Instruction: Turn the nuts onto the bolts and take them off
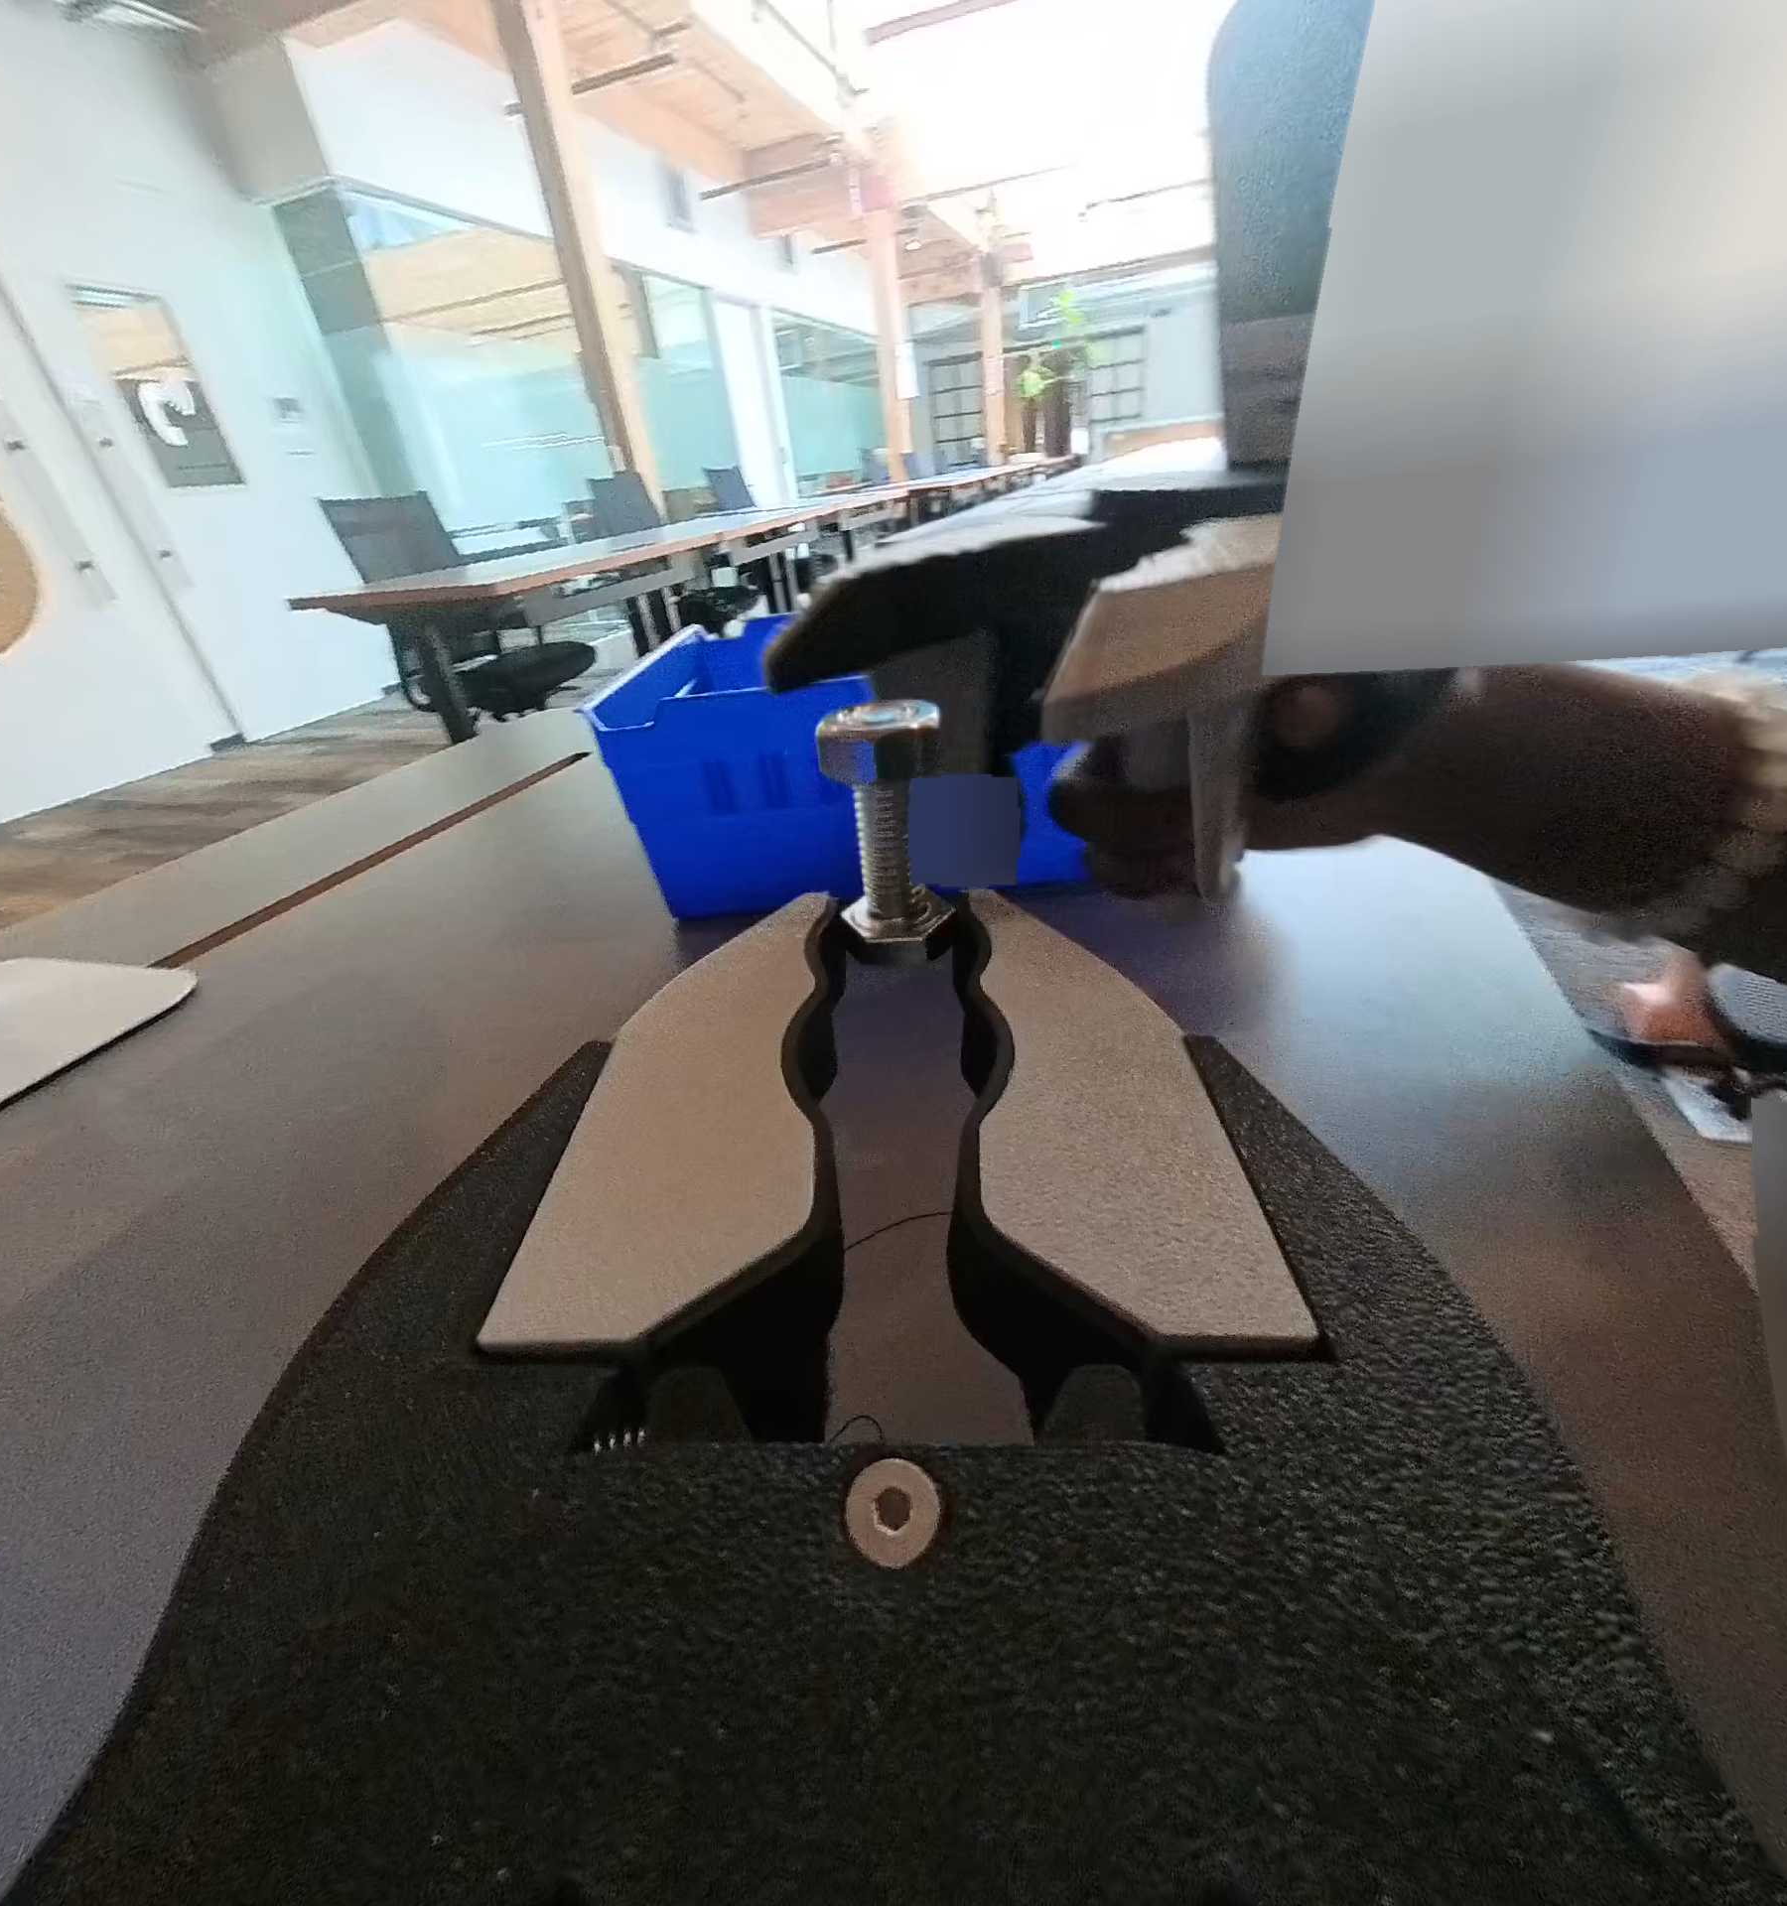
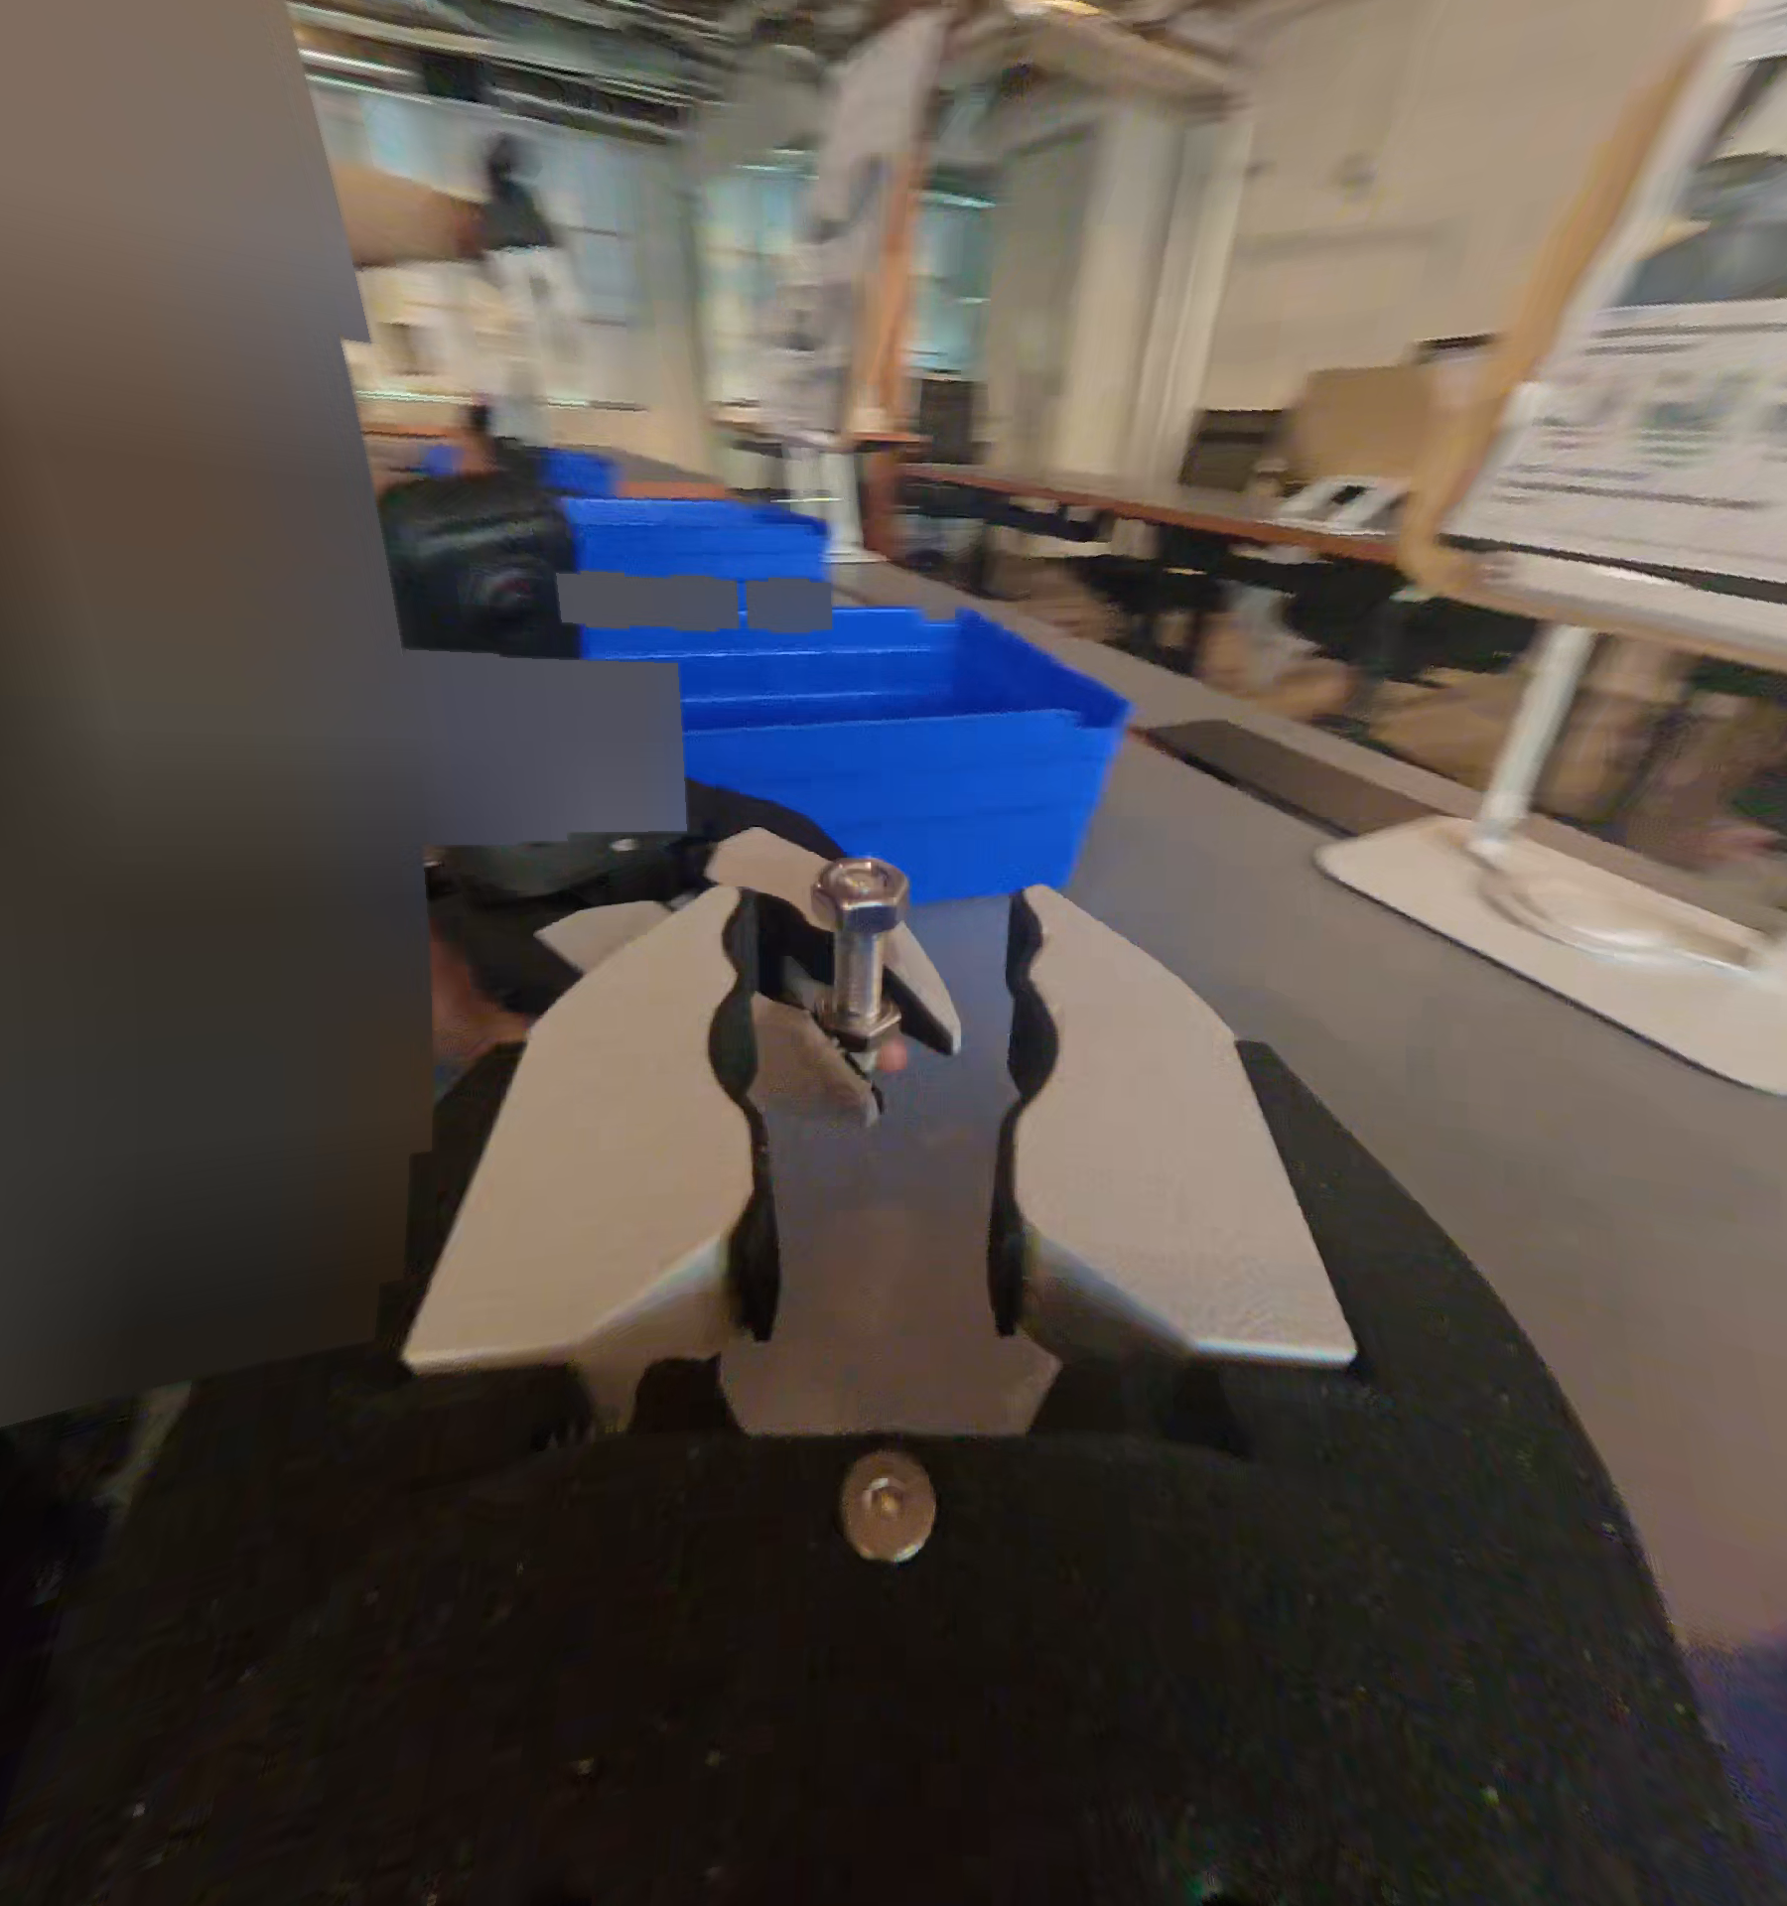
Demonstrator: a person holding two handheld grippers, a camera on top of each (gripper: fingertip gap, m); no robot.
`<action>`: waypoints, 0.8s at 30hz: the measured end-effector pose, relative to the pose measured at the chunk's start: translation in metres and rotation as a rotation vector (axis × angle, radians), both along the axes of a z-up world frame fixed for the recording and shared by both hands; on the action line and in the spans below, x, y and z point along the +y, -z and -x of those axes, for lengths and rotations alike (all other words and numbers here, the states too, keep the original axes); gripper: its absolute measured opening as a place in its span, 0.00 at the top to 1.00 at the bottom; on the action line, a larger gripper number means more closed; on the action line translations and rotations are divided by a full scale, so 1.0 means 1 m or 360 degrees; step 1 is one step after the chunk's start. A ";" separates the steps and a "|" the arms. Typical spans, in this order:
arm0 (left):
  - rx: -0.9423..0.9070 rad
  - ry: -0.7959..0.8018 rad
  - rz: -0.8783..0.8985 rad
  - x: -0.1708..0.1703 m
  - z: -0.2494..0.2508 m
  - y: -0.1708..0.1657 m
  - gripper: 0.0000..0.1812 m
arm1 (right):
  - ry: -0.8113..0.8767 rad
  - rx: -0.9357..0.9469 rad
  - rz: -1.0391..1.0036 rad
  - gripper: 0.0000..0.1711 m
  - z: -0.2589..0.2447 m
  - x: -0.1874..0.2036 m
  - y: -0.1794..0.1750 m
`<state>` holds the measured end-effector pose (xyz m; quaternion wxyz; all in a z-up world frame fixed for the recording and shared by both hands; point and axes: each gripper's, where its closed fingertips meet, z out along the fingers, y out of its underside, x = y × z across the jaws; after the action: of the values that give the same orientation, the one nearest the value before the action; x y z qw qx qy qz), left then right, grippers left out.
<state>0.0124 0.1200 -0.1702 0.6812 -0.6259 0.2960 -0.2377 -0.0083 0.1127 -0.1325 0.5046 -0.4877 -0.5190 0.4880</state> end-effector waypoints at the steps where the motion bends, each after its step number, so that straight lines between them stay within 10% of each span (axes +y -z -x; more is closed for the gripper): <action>1: 0.0002 -0.0039 -0.0004 0.002 0.003 0.000 0.89 | 0.0166 0.0007 -0.0009 0.76 0.000 0.003 0.002; 7: 0.0047 -0.0121 -0.0006 0.006 0.007 0.002 0.89 | 0.0529 -0.0119 0.0017 0.70 0.017 -0.003 0.020; 14: 0.0052 -0.0114 0.0007 0.005 0.007 0.003 0.89 | 0.0603 -0.0131 -0.0049 0.89 0.014 0.007 0.016; 24: -0.0061 0.0297 0.0049 -0.018 -0.016 -0.001 0.89 | -0.0607 -0.0088 -0.0114 0.90 0.001 -0.025 0.012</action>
<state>0.0286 0.1016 -0.1688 0.6520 -0.6013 0.3362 -0.3167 -0.0091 0.0872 -0.1441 0.4055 -0.3754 -0.6328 0.5424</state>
